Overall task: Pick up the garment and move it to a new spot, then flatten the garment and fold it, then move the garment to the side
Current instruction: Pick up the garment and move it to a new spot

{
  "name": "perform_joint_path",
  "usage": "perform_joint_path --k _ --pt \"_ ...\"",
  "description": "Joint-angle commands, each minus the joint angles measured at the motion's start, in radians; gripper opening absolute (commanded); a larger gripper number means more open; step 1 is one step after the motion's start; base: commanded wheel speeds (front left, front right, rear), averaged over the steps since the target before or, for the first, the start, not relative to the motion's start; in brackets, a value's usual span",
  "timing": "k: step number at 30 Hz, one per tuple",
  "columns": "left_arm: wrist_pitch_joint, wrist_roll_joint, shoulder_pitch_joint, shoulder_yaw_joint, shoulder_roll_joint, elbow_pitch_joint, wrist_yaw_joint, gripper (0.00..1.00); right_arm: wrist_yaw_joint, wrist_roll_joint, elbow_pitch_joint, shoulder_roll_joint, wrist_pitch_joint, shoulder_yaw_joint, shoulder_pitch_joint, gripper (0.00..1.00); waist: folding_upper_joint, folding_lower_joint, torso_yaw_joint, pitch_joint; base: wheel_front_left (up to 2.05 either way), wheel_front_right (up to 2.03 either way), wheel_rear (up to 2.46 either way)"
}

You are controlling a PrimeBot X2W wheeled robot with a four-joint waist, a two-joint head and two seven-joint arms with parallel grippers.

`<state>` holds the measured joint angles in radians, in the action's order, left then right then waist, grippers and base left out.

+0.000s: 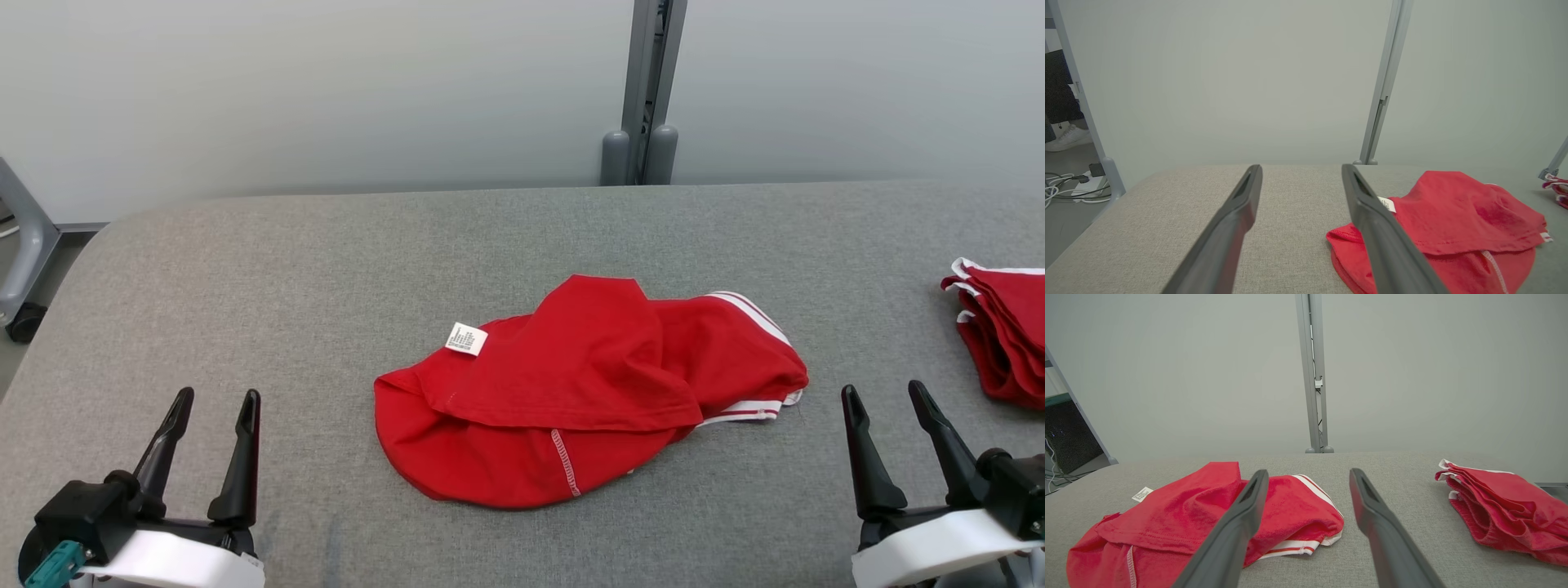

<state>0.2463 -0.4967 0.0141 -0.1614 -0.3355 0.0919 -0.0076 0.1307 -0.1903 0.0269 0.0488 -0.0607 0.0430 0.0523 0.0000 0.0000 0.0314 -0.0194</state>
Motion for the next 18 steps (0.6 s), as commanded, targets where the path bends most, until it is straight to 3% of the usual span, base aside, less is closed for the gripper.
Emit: perform_joint_path --k 1,18 --pt "-0.002 0.003 0.01 0.001 -0.007 -0.006 0.007 1.0 0.0 -0.006 0.005 0.005 0.005 0.0 0.01 1.0 0.0 0.0 -0.002 0.005 0.0 0.0 0.0" --pt "-0.04 0.004 0.043 -0.008 -0.018 -0.061 0.043 1.0 0.0 -0.011 0.024 0.005 0.015 0.01 0.035 1.0 0.0 0.0 0.005 0.007 0.0 0.0 0.0"
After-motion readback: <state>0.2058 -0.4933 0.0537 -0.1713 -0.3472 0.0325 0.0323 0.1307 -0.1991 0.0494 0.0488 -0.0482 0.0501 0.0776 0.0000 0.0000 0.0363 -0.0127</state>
